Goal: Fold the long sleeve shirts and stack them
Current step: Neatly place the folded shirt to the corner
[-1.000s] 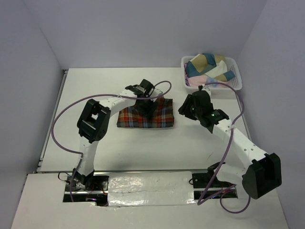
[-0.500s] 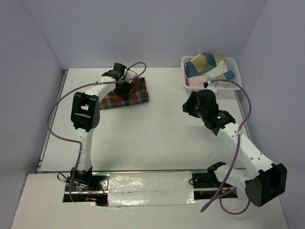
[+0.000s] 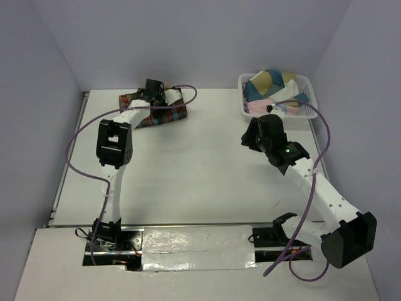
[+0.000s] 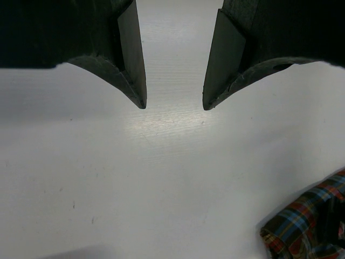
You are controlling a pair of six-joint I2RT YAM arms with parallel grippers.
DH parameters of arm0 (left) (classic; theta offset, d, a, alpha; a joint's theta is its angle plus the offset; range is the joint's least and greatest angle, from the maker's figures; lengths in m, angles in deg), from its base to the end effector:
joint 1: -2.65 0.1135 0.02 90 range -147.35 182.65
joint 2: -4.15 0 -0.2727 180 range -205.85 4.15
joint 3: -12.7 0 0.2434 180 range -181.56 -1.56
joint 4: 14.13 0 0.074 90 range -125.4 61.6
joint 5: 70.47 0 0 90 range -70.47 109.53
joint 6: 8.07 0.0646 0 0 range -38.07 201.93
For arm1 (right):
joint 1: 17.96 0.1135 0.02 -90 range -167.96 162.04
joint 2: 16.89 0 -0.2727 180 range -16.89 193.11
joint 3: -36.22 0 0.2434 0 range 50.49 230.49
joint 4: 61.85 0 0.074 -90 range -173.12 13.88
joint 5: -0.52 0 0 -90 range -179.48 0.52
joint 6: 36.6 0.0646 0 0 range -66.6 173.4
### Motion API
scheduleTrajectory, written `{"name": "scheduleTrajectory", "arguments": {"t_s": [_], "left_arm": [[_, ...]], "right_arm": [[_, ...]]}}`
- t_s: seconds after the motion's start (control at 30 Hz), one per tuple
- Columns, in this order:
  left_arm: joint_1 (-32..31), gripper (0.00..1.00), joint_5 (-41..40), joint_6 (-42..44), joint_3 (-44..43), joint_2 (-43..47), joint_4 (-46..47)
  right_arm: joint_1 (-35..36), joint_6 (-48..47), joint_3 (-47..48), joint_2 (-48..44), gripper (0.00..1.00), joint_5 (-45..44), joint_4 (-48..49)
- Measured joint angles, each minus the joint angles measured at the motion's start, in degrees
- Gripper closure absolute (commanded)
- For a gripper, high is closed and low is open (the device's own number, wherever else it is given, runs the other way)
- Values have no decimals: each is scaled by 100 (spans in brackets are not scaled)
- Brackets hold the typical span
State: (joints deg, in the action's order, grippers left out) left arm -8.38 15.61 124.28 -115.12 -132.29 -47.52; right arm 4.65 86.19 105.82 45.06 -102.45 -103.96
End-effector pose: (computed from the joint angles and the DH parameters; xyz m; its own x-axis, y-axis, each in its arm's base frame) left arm 0.5516 -0.1030 0.1723 -0.3905 0.7608 -0.5183 0.5467 0.6446 0.5344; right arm 0.2326 0.0812 0.3091 -0.5495 0.3428 -0.7619 0.1115 0.9339 0.3398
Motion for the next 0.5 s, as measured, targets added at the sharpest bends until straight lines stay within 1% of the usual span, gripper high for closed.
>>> {"name": "scheduleTrajectory", "arguments": {"t_s": [0.2,0.37,0.43,0.5], "left_arm": [[98,28,214,1049,-15,-96,407],[166,28,479,1609,79,-96,614],[219,28,680,1875,365,-15,935],[280,28,896,2223,852,192,1349]], "right_arm": [[0,-118,114,131,46,-70,-87],[0,-210,201,181,46,-146,-98],[0,-247,229,232,46,-146,-98],[0,-275,269,306,46,-146,-98]]}}
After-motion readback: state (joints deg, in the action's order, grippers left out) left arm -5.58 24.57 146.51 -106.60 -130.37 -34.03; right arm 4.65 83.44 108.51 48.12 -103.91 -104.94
